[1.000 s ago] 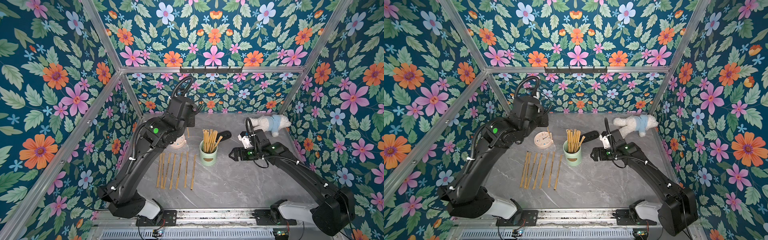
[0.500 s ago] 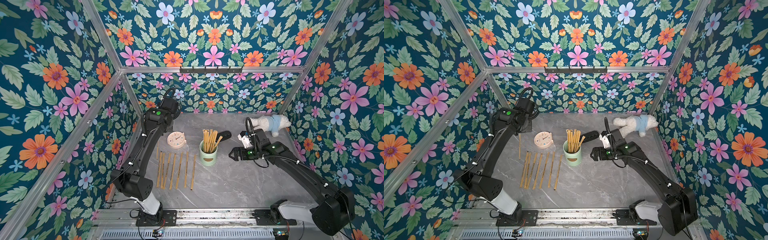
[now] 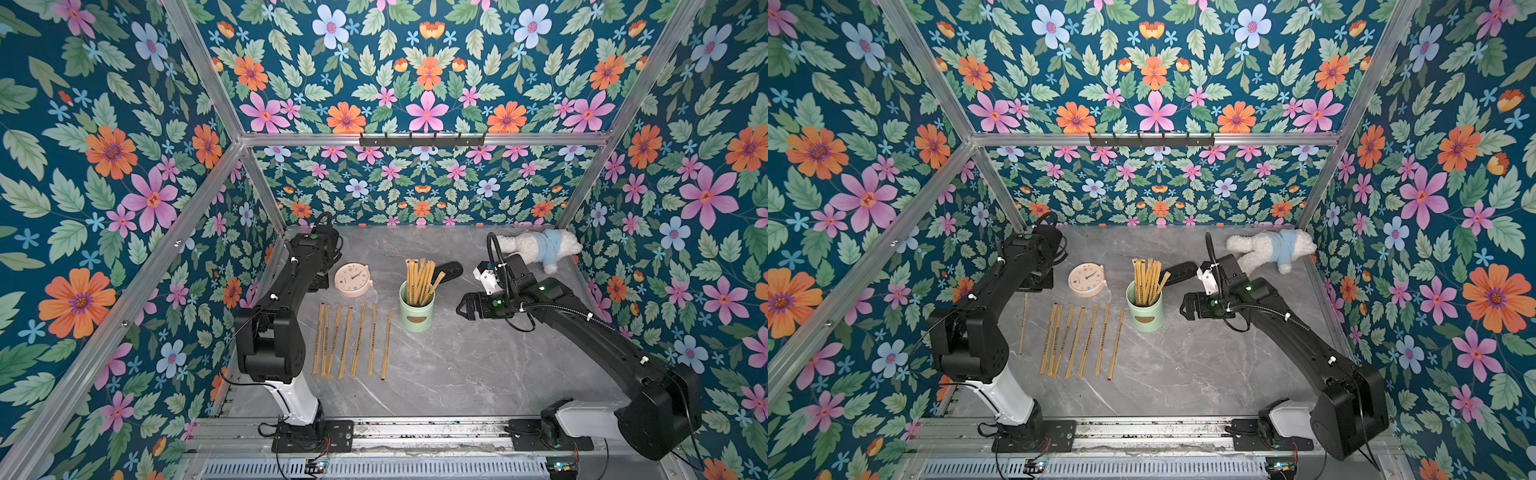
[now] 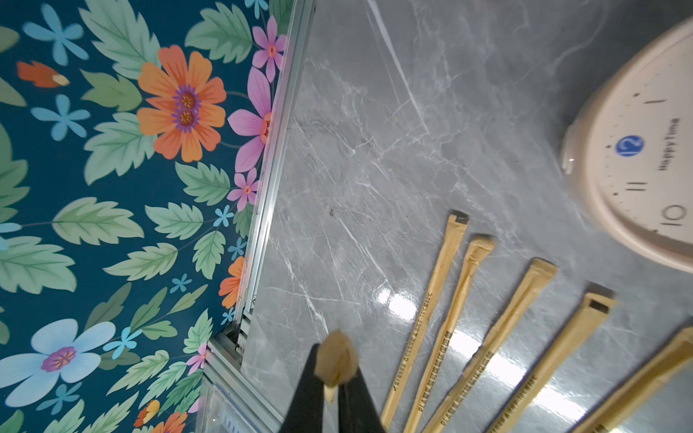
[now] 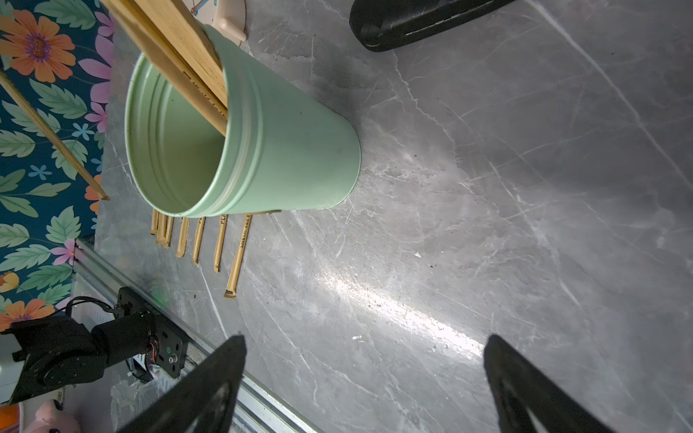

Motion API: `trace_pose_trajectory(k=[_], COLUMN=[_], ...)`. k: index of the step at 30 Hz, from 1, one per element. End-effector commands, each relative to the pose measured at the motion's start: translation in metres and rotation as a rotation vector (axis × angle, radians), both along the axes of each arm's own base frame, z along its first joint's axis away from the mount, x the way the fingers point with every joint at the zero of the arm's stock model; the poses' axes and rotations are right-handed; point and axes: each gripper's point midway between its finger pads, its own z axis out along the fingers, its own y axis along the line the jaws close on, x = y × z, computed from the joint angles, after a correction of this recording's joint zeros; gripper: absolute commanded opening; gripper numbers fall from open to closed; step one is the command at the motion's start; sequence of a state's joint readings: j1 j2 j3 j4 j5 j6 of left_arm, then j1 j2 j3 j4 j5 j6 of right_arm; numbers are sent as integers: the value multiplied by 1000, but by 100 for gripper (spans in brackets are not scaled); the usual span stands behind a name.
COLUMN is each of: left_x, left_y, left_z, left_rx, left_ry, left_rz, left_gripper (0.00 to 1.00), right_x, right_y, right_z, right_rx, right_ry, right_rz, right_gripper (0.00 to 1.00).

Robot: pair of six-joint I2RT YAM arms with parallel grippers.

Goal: Take the straws out of the storage container
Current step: Place the straw at the center of the board.

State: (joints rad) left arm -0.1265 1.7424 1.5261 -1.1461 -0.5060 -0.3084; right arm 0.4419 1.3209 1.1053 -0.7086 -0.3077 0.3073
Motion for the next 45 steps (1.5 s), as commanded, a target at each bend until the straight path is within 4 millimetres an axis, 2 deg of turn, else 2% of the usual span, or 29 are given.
trace_pose_trajectory(k=[1, 6, 14, 22, 30, 45], left_x=[2, 0, 2, -5, -5, -4], left_y=[6, 13, 11, 10, 11, 14], left_z=[-10, -23, -34, -56, -65, -62], left_rx=[-11, -19, -33, -44, -43, -30], left_ry=[4, 27, 39, 74, 82, 64], left_rz=[-2, 9, 7, 12, 12, 17], left_gripper=[12, 12, 12, 11, 13, 32], right_x=[-2, -3, -2, -2, 0, 1], right_y=[1, 1, 1, 1, 3, 5], right_z=[0, -2, -3, -6, -7, -7], right_rx=[0, 0, -1, -1, 0, 5], right_ry=[12, 20, 23, 29, 34, 35], right_rz=[9, 8, 5, 4, 7, 7], right_gripper=[99, 99, 99, 99, 99, 99])
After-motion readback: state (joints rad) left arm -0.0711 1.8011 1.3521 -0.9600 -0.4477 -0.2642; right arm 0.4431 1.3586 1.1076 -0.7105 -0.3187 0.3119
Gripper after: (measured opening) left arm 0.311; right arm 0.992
